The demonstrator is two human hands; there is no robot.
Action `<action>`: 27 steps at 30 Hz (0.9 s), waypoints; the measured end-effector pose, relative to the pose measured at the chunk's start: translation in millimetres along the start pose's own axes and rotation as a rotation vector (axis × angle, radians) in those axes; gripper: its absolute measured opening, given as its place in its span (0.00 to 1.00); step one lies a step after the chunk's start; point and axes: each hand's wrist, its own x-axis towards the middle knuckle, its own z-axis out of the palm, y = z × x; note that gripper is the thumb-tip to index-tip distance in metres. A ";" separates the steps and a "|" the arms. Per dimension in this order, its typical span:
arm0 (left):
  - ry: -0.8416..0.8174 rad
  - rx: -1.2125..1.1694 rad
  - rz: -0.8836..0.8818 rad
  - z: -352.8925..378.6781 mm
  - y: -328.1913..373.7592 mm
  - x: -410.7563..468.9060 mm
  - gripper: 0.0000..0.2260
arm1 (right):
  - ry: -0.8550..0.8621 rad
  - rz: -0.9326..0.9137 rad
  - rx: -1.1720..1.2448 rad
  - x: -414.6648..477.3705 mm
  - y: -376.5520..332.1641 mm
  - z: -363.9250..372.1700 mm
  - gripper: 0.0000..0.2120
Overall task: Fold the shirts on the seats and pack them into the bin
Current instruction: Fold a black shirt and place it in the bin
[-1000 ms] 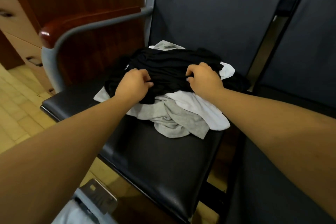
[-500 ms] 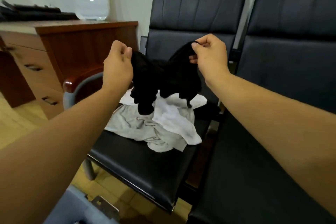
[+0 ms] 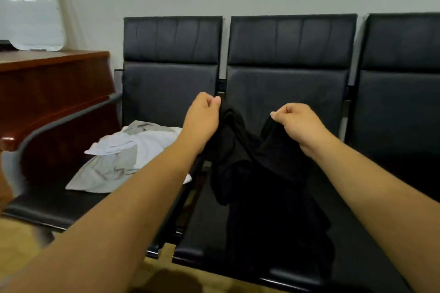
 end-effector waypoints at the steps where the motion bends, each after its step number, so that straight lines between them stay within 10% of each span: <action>1: -0.031 -0.029 -0.023 18.4 -3.8 -8.6 0.12 | 0.032 0.007 -0.033 -2.8 17.5 -9.2 0.13; 8: -0.208 -0.205 -0.393 116.4 -53.2 -52.8 0.12 | -0.507 -0.079 -0.223 -45.9 99.8 -17.9 0.24; 13: -0.524 -0.418 -0.430 125.2 -45.5 -53.5 0.11 | -0.448 0.054 -0.037 -44.1 120.7 -33.9 0.11; 17: -0.859 -0.569 -0.410 119.8 -42.0 -60.3 0.32 | -0.315 0.251 0.547 -41.2 123.7 -42.4 0.18; 20: -1.044 -0.393 -0.267 112.3 -54.1 -75.1 0.21 | -0.190 0.418 0.821 -36.1 121.1 -50.5 0.15; 23: -0.949 -0.332 -0.185 106.5 -60.4 -79.0 0.06 | -0.178 0.418 0.736 -35.8 121.4 -49.9 0.13; 27: -0.684 -0.570 -0.362 93.5 -59.5 -68.8 0.13 | -0.064 0.369 0.780 -32.9 114.4 -57.0 0.11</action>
